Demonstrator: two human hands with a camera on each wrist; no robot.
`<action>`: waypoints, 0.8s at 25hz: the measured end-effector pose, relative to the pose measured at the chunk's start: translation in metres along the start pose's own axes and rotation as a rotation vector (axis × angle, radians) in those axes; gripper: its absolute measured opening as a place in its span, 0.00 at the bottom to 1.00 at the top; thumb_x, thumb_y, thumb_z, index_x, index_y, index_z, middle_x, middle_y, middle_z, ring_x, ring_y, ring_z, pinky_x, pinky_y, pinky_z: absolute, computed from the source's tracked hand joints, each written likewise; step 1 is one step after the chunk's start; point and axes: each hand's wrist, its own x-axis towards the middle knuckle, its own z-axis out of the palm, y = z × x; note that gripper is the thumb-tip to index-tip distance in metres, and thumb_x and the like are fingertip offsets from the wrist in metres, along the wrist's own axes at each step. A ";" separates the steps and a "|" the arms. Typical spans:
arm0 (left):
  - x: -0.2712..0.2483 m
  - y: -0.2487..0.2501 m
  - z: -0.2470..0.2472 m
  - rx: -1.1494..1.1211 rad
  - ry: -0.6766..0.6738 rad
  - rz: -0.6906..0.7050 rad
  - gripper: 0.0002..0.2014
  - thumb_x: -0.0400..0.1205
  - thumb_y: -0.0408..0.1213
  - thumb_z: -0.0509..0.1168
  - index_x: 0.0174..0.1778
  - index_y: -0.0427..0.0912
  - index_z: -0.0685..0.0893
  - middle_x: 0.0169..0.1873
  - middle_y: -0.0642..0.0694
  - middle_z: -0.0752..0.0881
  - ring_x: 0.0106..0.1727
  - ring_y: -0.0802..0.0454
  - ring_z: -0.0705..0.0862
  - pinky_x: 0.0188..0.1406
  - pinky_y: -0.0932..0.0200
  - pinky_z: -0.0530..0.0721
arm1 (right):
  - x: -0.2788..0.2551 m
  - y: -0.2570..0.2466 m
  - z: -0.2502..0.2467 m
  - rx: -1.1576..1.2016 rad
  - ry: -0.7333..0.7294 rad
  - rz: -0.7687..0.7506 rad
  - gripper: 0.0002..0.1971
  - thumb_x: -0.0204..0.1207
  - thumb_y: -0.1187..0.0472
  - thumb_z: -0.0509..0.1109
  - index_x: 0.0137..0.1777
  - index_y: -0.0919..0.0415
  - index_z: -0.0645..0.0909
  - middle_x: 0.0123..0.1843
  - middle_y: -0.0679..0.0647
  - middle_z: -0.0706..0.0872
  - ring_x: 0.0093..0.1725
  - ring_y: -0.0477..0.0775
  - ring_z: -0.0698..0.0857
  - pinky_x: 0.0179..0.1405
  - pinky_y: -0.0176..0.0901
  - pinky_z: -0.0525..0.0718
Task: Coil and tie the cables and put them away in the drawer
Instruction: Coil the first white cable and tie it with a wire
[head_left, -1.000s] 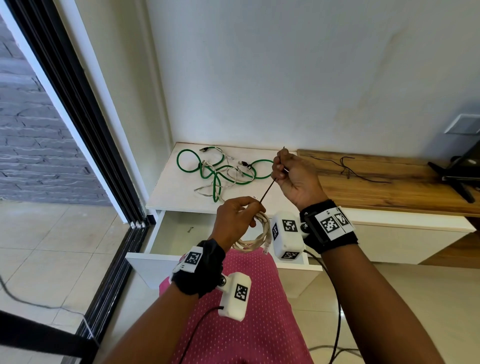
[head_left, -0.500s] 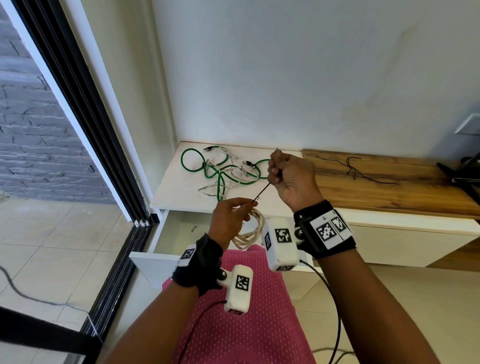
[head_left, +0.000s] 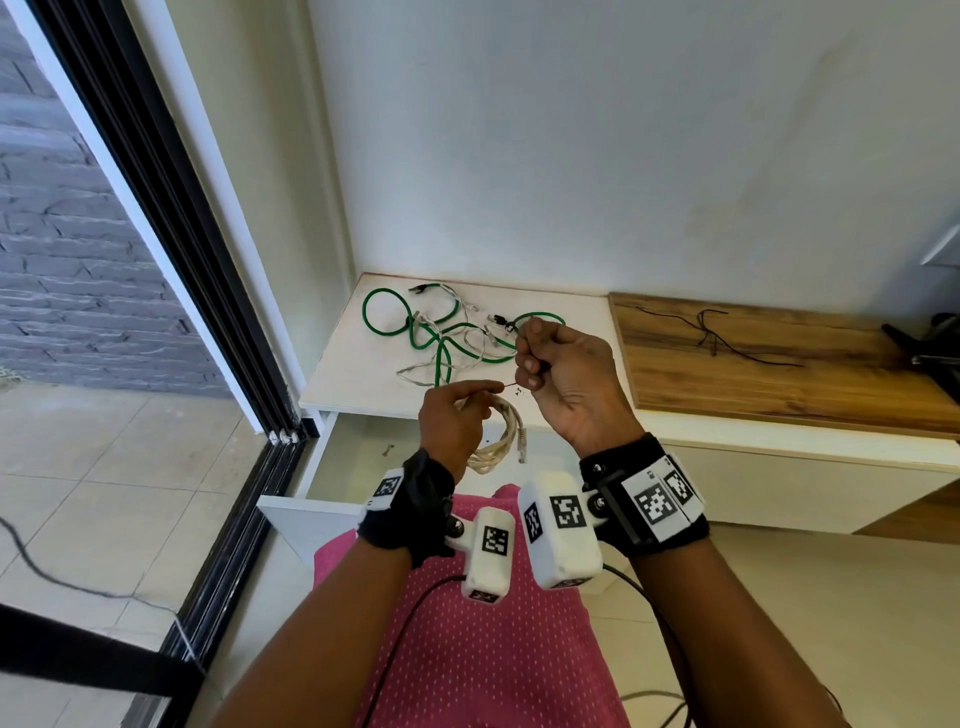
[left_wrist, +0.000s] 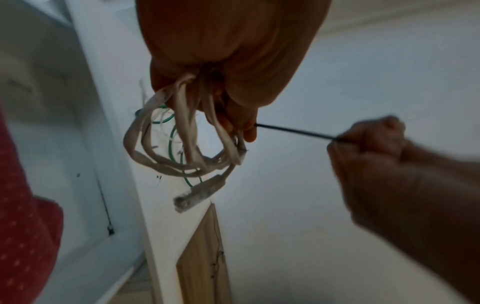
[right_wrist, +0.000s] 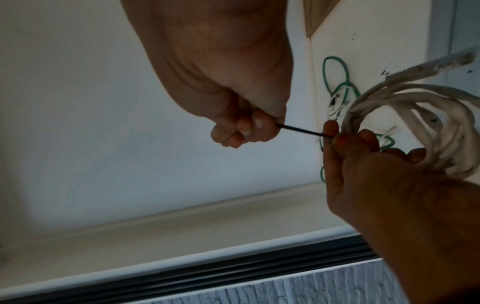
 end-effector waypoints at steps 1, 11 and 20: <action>-0.002 -0.002 -0.002 -0.048 -0.040 -0.063 0.13 0.82 0.24 0.62 0.45 0.40 0.91 0.35 0.43 0.88 0.28 0.61 0.79 0.29 0.69 0.77 | -0.001 0.001 -0.004 0.021 -0.002 0.005 0.12 0.80 0.77 0.61 0.37 0.68 0.80 0.29 0.57 0.78 0.23 0.47 0.70 0.19 0.35 0.65; -0.016 -0.005 -0.005 0.123 -0.223 0.066 0.08 0.79 0.27 0.66 0.45 0.38 0.91 0.36 0.44 0.90 0.31 0.63 0.84 0.37 0.71 0.82 | 0.023 -0.018 -0.022 0.118 0.128 0.000 0.13 0.81 0.76 0.61 0.36 0.65 0.78 0.32 0.57 0.79 0.23 0.46 0.70 0.18 0.33 0.66; 0.001 0.002 -0.014 -0.086 -0.068 -0.123 0.08 0.81 0.25 0.65 0.52 0.31 0.89 0.33 0.41 0.87 0.22 0.65 0.80 0.22 0.73 0.73 | -0.017 0.015 -0.008 0.007 -0.058 -0.005 0.10 0.80 0.76 0.60 0.39 0.68 0.78 0.30 0.57 0.79 0.24 0.47 0.70 0.21 0.35 0.66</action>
